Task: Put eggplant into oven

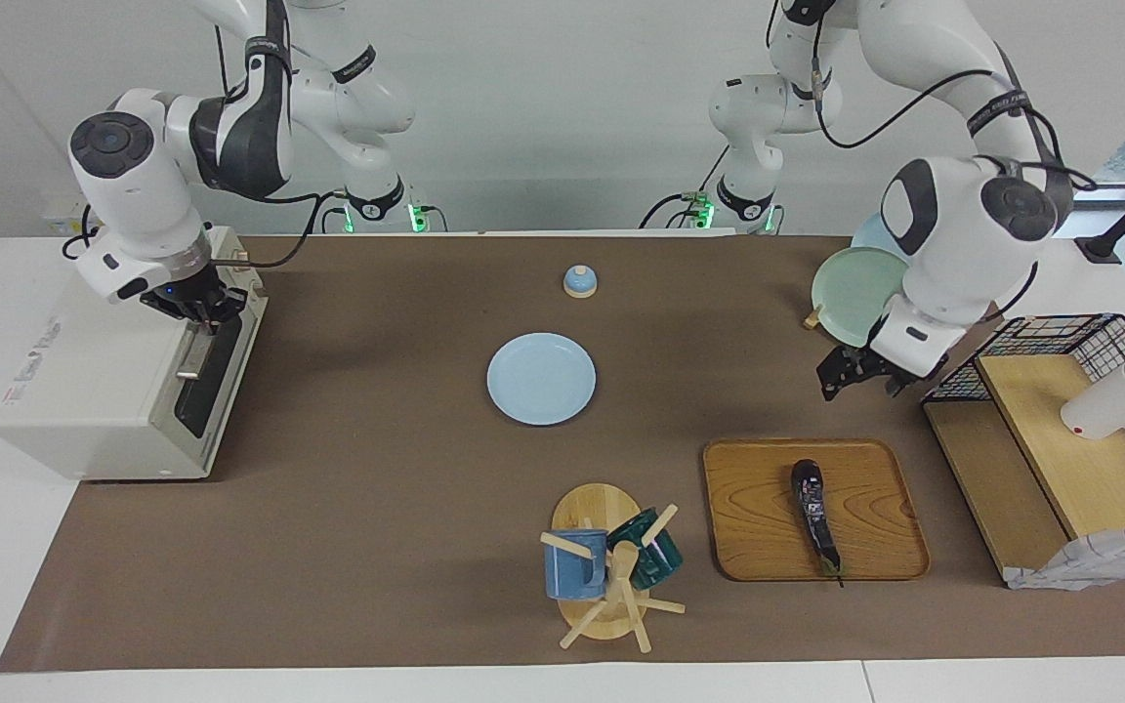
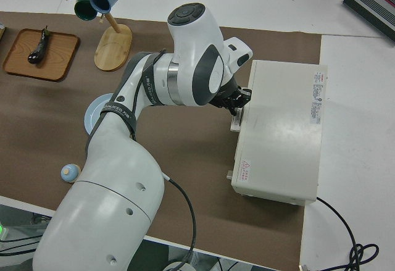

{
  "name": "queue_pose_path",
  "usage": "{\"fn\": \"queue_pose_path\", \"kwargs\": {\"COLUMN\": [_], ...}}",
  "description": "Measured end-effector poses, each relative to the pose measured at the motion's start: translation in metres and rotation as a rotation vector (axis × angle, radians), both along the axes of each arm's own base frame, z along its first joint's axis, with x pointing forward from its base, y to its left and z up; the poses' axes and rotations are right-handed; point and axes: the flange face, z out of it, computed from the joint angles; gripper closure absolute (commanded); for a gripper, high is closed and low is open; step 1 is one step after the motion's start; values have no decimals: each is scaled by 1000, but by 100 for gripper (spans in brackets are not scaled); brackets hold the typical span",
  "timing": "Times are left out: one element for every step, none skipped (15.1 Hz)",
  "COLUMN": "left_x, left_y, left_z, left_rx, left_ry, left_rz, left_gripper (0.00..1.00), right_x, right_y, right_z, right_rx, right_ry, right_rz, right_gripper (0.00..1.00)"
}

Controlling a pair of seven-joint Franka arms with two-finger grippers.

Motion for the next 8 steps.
{"fn": "queue_pose_path", "kwargs": {"left_x": [7, 14, 21, 29, 36, 42, 46, 49], "left_y": [-2, -5, -9, -13, -17, -23, -31, -37], "left_z": [-17, -33, -47, -60, -70, -79, -86, -91], "left_rx": [-3, -6, -11, -15, -18, -21, -24, -24], "left_ry": [6, 14, 15, 16, 19, 18, 15, 8], "left_rz": [-6, -22, -37, -48, -56, -67, -76, -86], "left_gripper": [0, 0, 0, 0, 0, 0, 0, 0], "right_x": [0, 0, 0, -1, -1, -2, -2, -2], "right_y": [0, 0, 0, 1, 4, 8, 13, 17], "right_z": [0, 0, 0, -1, -2, -3, -6, -9], "right_rx": [0, 0, 0, 3, 13, 28, 47, 62], "right_ry": [-1, -2, -3, -5, -8, -11, -15, -21], "right_rz": [0, 1, 1, 2, 2, 1, 0, 1], "right_gripper": [100, 100, 100, 100, 100, 100, 100, 100]}}
